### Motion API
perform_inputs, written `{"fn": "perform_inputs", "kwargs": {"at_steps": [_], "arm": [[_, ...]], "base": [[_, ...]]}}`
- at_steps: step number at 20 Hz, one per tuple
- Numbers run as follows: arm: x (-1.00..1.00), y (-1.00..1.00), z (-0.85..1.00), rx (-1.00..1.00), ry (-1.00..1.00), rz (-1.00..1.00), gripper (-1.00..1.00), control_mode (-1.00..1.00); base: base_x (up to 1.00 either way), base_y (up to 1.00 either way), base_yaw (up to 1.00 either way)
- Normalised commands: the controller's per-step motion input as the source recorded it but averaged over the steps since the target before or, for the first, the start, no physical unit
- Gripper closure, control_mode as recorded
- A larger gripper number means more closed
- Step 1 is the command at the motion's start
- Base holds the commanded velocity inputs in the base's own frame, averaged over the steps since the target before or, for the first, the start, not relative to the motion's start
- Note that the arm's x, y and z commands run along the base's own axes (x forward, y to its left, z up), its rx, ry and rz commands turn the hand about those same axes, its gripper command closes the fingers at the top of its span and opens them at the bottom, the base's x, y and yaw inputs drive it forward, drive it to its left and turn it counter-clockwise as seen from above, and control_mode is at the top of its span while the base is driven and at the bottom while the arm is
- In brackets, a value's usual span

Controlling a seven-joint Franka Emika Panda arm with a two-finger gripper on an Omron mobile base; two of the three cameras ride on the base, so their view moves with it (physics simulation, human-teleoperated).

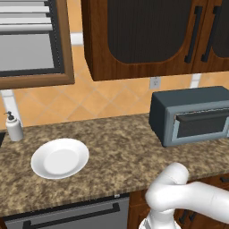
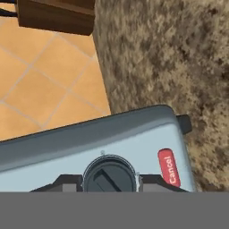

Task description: Pick up the kebab skewer and baguette bread, and place them inside the toaster oven. Close the toaster oven door and start by setting the timer.

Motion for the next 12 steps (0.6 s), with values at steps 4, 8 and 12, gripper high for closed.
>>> {"fn": "perform_inputs", "kwargs": {"at_steps": [4,8,12], "arm": [[0.16,0.55,0.22,0.3,0.0,-0.02,1.0,-1.0],[0.18,0.52,0.3,0.33,0.0,-0.02,1.0,-1.0],[0.18,0.46,0.31,0.36,0.0,-0.05,1.0,-1.0]], "base": [[0.0,0.0,0.0],[0.0,0.0,0.0],[0.0,0.0,0.0]]}}
